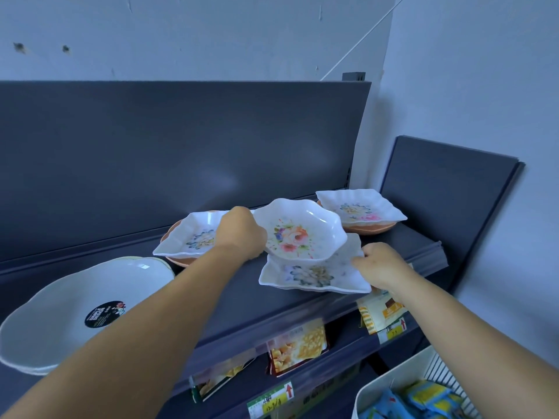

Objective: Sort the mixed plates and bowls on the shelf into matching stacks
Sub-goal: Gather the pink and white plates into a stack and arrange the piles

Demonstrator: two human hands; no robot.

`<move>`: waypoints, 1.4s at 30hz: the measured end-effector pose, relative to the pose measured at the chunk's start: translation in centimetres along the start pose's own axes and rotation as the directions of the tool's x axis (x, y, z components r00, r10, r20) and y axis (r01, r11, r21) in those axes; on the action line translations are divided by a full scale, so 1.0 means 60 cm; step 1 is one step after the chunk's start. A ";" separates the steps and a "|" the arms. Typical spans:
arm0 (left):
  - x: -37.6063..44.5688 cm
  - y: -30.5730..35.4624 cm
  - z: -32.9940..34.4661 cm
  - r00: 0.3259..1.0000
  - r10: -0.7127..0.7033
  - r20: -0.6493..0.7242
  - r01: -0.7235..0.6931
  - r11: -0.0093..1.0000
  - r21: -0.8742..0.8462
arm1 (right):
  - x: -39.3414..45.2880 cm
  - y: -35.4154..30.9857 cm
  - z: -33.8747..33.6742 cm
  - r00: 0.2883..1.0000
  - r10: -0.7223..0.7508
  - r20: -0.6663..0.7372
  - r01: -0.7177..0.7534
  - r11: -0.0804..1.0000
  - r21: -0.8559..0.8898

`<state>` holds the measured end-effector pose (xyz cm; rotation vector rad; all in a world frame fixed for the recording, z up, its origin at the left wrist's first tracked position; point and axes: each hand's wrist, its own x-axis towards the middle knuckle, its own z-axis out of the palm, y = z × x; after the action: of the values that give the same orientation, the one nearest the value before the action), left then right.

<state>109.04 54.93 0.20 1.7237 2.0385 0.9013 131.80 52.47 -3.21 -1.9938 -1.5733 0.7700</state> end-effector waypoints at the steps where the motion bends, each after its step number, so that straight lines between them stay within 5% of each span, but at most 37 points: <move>1: 0.000 -0.007 -0.008 1.000 -0.004 -0.014 0.004 1.000 -0.006 | -0.002 -0.001 0.002 1.000 -0.008 -0.015 0.008 1.000 -0.014; 13: -0.006 -0.058 -0.122 0.987 -0.113 -0.110 0.087 0.972 -0.219 | -0.028 -0.068 -0.018 0.980 -0.085 -0.179 0.092 0.995 0.034; 23: -0.006 -0.100 -0.206 0.950 -0.221 -0.222 0.152 0.945 -0.289 | -0.003 -0.171 0.053 0.995 -0.041 -0.087 0.074 0.907 0.414; 42: 0.015 -0.174 -0.226 0.904 -0.375 -0.203 0.305 0.901 -0.309 | 0.038 -0.257 0.174 0.993 -0.119 -0.003 0.116 0.963 0.244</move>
<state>92.63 51.56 3.76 1.1029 2.1628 1.2641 114.19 58.42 -0.67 -1.7077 -1.5078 0.8833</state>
